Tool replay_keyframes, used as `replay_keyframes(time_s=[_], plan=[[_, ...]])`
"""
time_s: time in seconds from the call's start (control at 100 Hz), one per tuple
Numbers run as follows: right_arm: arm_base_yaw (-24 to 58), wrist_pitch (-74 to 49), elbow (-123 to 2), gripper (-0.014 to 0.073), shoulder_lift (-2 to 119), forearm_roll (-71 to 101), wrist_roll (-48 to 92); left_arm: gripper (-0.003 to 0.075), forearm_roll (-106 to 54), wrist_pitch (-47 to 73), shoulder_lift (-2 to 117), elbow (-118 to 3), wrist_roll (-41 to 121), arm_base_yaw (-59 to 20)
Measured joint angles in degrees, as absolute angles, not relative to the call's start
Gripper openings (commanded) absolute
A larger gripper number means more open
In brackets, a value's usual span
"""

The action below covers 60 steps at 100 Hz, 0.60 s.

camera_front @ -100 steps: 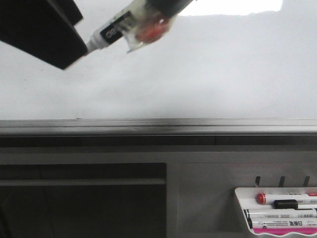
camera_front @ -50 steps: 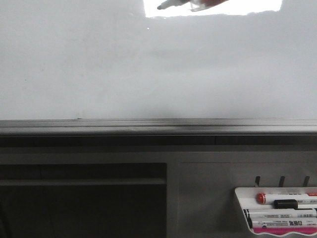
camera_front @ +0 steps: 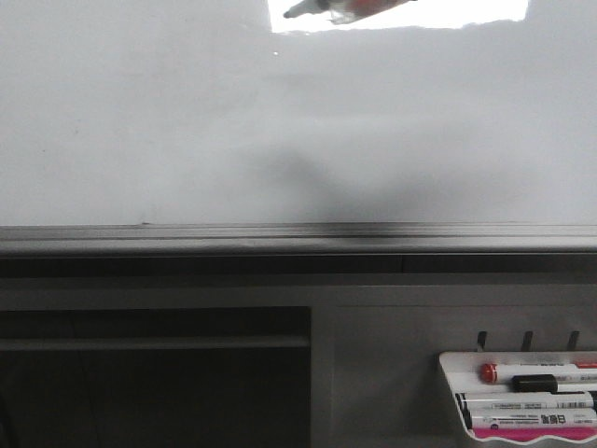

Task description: Write number 2 on whiteboard

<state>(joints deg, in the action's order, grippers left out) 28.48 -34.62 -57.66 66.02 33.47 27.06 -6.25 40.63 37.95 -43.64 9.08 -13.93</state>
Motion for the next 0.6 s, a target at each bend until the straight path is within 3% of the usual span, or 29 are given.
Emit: replay_keyframes(time_s=[0.24, 0.43, 0.6], plan=[[38.88, -36.81, -68.96, -0.0048, 74.19, 9.95, 4.22, 0.0473, -6.38, 40.26, 37.95, -43.59, 9.08, -13.93], [39.56, -47.96, -77.21, -0.0048, 82.16, 6.95, 1.08, 0.0473, -6.38, 38.19, 37.95, -43.35, 9.08, -13.93], [39.56, -50.22, -83.89, -0.0048, 86.08, 6.60, 0.47, 0.0473, -6.38, 37.92, 37.95, -43.35, 9.08, -13.93]])
